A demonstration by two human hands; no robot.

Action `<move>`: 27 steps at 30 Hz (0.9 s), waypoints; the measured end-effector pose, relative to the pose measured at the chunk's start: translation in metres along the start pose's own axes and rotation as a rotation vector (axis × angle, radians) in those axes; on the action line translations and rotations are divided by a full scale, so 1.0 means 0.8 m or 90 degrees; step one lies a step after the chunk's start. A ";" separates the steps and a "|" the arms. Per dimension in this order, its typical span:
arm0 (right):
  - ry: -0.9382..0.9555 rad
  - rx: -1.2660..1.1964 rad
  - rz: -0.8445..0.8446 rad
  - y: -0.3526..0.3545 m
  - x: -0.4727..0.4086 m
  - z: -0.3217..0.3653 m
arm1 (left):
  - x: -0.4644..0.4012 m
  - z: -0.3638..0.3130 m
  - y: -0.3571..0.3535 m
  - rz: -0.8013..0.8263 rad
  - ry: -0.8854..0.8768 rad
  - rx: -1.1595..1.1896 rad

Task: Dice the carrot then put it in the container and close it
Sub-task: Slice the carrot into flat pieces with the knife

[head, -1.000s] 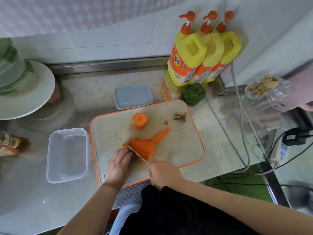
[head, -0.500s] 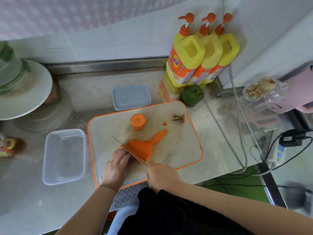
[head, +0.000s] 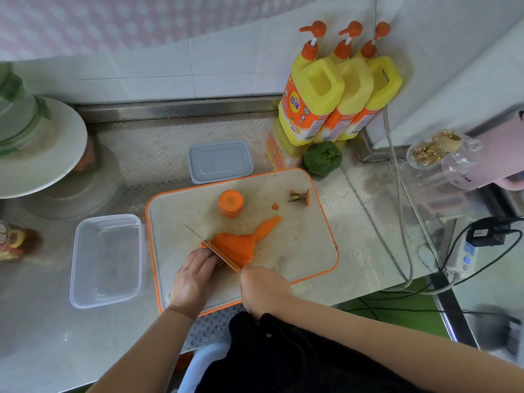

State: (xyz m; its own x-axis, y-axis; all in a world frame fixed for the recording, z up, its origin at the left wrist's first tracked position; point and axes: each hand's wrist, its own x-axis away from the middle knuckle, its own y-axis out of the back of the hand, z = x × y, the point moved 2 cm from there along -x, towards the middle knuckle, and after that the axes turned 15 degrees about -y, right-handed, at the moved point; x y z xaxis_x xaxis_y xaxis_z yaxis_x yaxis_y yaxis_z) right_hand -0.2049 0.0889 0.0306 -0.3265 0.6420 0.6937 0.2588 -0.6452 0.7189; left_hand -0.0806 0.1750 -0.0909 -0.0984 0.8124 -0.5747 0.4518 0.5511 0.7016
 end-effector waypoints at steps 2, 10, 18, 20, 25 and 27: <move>0.001 0.003 -0.003 -0.001 -0.002 0.002 | -0.002 -0.002 0.002 -0.006 -0.006 0.009; -0.004 0.012 -0.002 0.010 -0.010 0.012 | 0.005 0.004 -0.004 0.001 -0.003 0.011; -0.038 0.007 0.031 0.000 -0.007 -0.007 | 0.004 0.004 -0.002 -0.001 -0.016 0.006; -0.026 0.009 0.024 -0.001 -0.015 0.000 | 0.007 0.006 -0.005 0.007 -0.010 -0.001; -0.022 0.020 0.021 -0.010 -0.028 0.006 | 0.007 0.006 -0.004 0.015 -0.015 0.004; -0.022 0.018 0.037 -0.014 -0.030 -0.001 | 0.005 0.004 -0.003 0.013 -0.018 0.007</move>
State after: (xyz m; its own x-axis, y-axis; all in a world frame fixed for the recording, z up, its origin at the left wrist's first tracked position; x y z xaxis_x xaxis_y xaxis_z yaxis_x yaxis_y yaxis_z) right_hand -0.2004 0.0801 0.0058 -0.2793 0.6177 0.7351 0.3018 -0.6703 0.6779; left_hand -0.0792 0.1762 -0.0962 -0.0636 0.8173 -0.5727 0.4632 0.5325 0.7085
